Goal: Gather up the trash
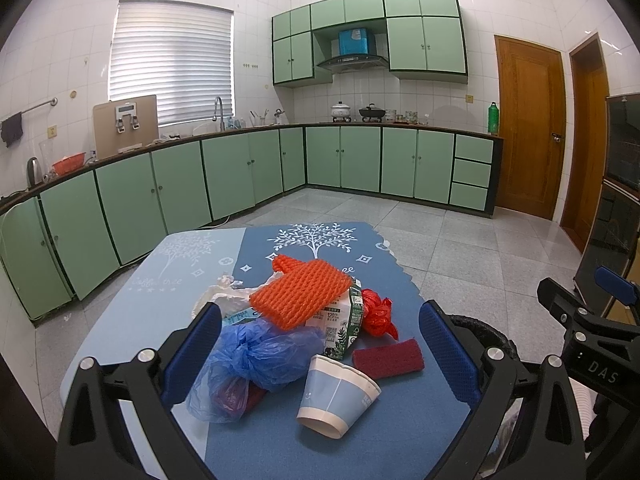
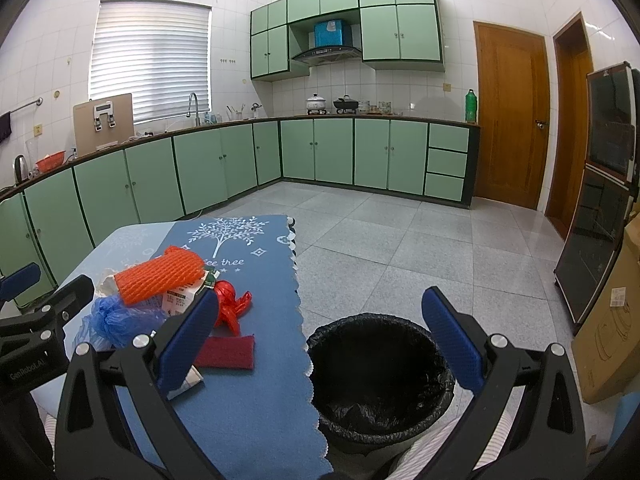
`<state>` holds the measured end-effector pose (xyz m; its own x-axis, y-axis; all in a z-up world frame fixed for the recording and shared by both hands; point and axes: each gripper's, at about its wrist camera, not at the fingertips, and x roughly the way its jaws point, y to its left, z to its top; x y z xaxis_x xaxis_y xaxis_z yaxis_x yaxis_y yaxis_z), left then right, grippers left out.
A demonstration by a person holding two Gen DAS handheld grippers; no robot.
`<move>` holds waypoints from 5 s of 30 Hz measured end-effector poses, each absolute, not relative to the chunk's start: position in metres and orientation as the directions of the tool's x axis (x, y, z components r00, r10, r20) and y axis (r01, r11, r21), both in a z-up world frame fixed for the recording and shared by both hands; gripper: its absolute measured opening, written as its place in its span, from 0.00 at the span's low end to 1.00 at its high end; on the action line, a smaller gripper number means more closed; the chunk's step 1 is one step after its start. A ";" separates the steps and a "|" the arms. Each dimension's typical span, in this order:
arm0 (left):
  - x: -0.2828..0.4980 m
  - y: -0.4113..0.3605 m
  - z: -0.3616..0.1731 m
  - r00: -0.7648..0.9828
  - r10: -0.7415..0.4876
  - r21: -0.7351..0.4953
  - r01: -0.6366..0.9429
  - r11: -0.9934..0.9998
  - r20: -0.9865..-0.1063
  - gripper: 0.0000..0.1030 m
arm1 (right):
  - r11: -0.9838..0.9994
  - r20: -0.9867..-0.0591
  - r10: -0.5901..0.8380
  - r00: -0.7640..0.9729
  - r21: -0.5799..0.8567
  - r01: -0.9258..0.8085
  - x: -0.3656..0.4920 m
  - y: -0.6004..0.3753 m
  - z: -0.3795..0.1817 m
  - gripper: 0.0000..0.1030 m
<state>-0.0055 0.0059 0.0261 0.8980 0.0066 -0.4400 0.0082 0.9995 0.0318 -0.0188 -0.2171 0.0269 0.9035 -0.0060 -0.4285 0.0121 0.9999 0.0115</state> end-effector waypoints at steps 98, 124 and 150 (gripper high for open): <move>0.070 0.111 -0.064 0.794 0.068 -0.015 -0.097 0.995 -0.604 0.71 | 0.895 -0.532 0.400 0.746 0.053 -0.442 0.078 -0.070 -0.029 0.08; 0.069 0.113 0.002 0.841 -0.132 -0.183 0.040 0.982 -0.525 0.11 | 0.938 -0.459 0.331 0.825 0.066 -0.340 0.057 -0.129 0.015 0.09; 0.098 -0.009 -0.009 0.835 -0.201 -0.047 0.206 0.977 -0.512 0.11 | 0.990 -0.485 0.138 0.864 0.081 -0.112 0.049 -0.241 -0.002 0.09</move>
